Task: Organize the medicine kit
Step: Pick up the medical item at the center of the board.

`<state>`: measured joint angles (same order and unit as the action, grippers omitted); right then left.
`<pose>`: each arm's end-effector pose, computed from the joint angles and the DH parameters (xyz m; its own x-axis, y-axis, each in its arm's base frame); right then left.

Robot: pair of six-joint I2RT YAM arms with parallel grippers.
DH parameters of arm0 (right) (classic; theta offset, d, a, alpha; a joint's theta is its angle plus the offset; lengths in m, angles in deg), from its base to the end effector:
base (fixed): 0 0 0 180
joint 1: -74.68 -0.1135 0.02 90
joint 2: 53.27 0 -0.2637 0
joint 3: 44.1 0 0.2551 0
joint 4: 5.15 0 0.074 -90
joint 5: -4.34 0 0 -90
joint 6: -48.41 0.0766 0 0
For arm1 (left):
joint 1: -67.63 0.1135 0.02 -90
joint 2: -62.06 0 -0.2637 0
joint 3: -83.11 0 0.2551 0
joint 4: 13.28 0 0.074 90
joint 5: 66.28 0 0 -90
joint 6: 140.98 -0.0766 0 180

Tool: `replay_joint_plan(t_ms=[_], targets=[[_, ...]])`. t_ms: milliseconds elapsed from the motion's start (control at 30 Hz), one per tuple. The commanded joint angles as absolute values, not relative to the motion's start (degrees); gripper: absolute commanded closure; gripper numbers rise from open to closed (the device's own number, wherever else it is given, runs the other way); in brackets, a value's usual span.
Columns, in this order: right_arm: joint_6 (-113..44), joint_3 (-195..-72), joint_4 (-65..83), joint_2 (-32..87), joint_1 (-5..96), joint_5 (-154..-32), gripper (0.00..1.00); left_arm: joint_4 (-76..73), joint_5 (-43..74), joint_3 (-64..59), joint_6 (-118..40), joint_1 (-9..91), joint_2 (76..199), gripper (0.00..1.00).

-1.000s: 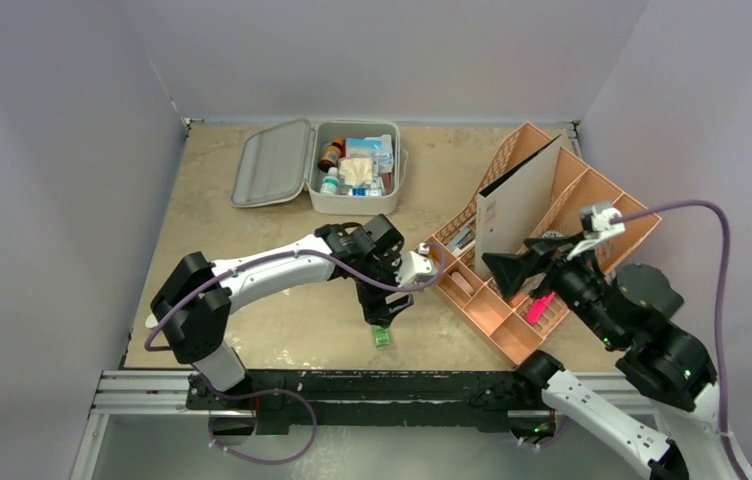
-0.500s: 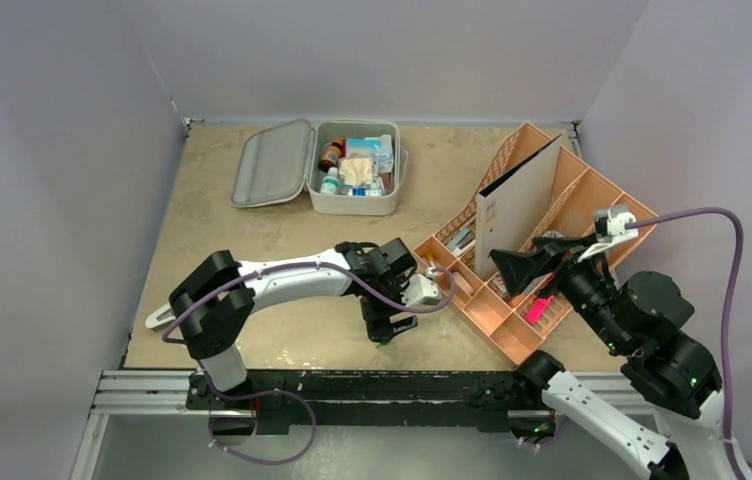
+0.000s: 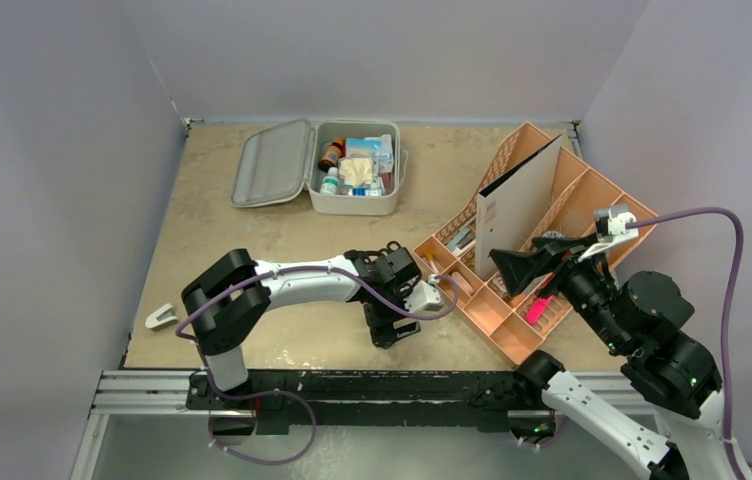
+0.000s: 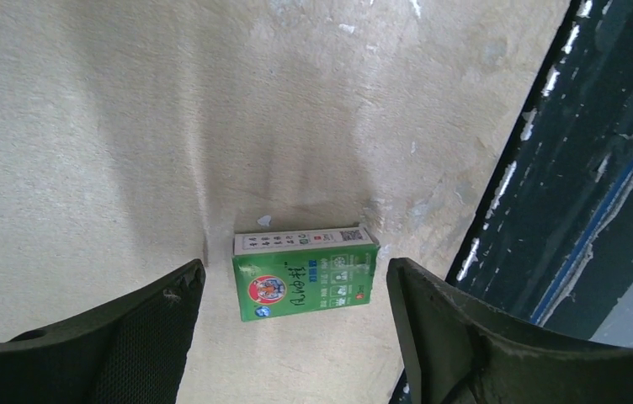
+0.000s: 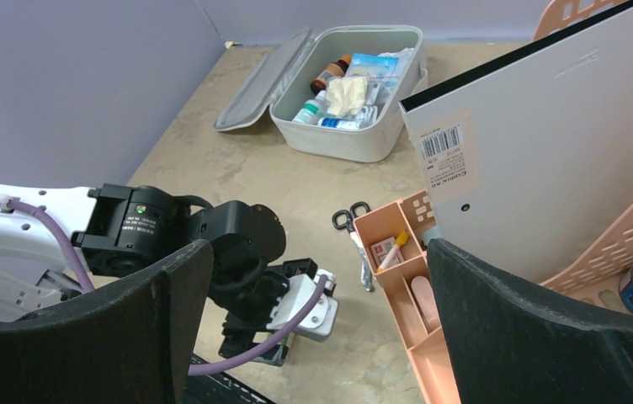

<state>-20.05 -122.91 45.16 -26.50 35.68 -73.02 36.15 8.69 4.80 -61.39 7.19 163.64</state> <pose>0.0806 0.0437 0.4379 -0.1412 0.3466 -0.9273 -0.4217 0.8264 0.3731 0.1560 -0.3154 0.1298 -0.3046 0.8908 -0.3372 0.9488 0.2526 -0.1898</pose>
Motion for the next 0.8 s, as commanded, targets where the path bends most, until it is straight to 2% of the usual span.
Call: replay_joint_plan(t_ms=[0, 167, 400, 767], targets=[[-19.44, -122.83, 43.14, -26.46, 35.39, -72.26, 0.01, 33.82, 9.70, 6.33, -60.84, 6.99, 162.46, 0.24], [-19.36, -122.83, 43.00, -26.16, 35.33, -72.48, 0.01, 33.12, 10.15, 7.73, -59.97, 6.90, 162.67, 0.26], [-19.18, -122.45, 42.78, -26.21, 35.39, -72.48, 0.01, 32.16, 14.92, 8.27, -58.40, 6.90, 159.95, 0.39], [-19.17, -121.78, 42.65, -26.19, 35.34, -72.55, 0.01, 30.84, 23.21, 8.62, -53.59, 6.98, 154.65, 0.41]])
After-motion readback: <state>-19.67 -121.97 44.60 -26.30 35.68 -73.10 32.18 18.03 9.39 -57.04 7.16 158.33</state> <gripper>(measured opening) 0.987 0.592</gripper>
